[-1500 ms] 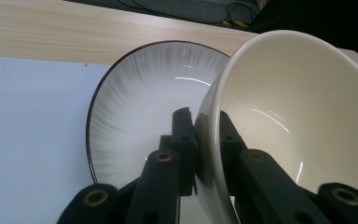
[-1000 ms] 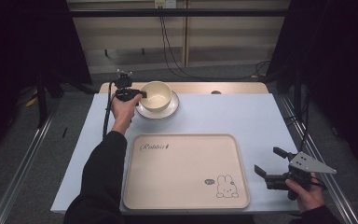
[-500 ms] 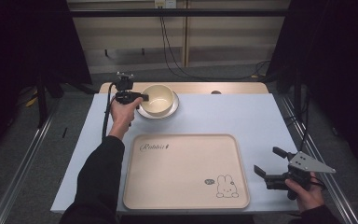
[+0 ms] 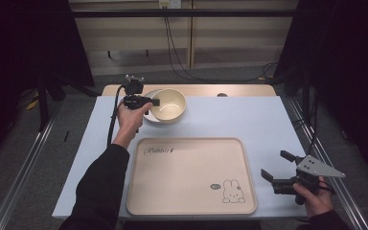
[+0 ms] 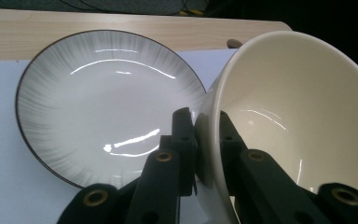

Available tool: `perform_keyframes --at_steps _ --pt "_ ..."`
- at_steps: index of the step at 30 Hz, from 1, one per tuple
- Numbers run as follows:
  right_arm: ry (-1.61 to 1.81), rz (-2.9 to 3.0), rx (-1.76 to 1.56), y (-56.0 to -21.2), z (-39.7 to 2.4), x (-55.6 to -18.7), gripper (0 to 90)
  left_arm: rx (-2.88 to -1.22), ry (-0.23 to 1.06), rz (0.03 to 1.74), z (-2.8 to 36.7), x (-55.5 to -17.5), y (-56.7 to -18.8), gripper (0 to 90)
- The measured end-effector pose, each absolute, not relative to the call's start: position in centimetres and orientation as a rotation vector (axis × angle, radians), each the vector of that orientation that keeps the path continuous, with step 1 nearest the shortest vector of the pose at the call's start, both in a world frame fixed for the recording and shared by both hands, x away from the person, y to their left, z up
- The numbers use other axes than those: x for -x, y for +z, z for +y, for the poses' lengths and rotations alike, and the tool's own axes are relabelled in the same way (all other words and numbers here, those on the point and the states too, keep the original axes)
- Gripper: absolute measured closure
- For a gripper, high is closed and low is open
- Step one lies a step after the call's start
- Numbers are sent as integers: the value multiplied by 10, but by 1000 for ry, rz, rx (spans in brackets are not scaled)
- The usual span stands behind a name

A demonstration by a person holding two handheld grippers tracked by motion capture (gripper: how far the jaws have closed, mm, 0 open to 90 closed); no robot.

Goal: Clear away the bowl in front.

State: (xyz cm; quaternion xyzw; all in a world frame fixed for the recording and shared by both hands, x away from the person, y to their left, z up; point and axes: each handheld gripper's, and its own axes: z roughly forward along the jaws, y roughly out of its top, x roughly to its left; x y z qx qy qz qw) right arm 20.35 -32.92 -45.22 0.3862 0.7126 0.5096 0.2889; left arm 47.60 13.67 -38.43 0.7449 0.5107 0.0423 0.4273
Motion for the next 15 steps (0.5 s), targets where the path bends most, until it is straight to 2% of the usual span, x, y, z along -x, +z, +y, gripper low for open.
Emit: perform_keyframes --at_steps 15 --pt "1355 1902 -1031 -452 -329 -203 14 -1908 57 1196 119 -456 -381 826"
